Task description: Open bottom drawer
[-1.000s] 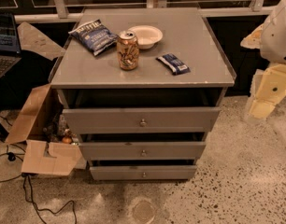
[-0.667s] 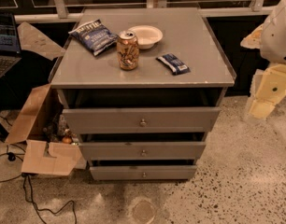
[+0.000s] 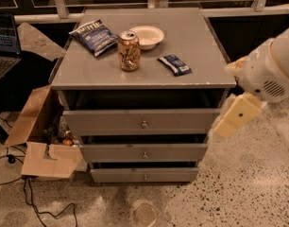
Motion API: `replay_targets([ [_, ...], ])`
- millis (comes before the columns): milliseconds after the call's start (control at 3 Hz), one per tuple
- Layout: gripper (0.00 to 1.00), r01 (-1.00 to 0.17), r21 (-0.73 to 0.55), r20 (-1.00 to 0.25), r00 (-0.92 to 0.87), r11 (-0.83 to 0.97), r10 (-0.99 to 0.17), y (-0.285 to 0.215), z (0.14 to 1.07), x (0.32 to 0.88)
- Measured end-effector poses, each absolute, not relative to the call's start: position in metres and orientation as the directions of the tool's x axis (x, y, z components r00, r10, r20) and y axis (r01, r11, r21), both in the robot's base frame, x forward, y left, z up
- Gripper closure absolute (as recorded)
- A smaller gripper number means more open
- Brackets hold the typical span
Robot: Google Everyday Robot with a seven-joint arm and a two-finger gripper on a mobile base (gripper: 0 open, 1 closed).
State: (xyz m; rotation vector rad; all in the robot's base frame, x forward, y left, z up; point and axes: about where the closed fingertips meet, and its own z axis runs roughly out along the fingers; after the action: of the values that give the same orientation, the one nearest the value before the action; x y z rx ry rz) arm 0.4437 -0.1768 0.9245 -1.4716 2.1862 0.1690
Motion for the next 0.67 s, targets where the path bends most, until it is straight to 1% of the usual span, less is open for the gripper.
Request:
replay_targets([
  [333, 0.0, -0.87, -0.088, -0.589, -0.347, 0.485, -0.73, -0.145, 0.886, 0.445],
  [667, 0.0, -0.848, -0.06, -0.705, -0.337, 0.527, -0.624, -0.117, 0.865, 0.473],
])
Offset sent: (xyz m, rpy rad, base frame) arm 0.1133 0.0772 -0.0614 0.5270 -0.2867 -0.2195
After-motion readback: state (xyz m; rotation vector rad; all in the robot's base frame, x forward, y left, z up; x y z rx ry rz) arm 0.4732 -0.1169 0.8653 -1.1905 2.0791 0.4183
